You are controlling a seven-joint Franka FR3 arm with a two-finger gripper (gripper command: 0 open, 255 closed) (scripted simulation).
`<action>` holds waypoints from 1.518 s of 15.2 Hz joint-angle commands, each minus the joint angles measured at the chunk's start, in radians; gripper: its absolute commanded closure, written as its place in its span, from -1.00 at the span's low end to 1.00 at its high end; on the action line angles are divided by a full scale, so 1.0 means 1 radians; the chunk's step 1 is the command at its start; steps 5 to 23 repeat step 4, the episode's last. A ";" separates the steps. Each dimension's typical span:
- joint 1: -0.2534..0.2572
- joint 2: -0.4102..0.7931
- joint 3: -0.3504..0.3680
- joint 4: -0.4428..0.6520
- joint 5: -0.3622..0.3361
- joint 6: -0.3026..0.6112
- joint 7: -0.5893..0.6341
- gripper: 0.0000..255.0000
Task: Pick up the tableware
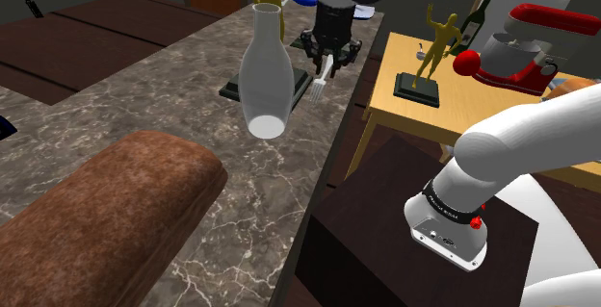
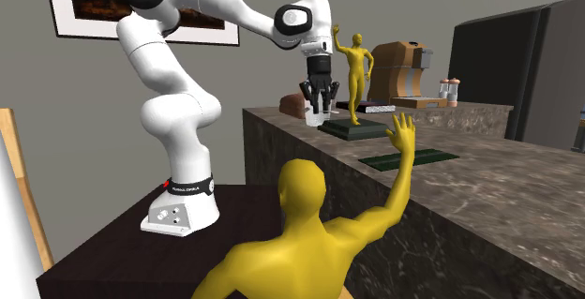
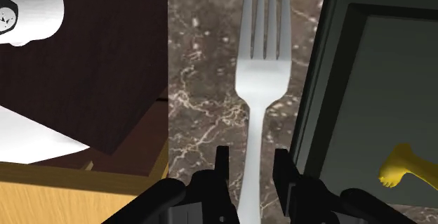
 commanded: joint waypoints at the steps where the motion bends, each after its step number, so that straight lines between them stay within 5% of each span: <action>1: 0.000 -0.006 -0.006 0.021 -0.001 -0.027 -0.002 1.00; 23: 0.000 -0.008 -0.009 0.035 -0.003 -0.043 -0.004 1.00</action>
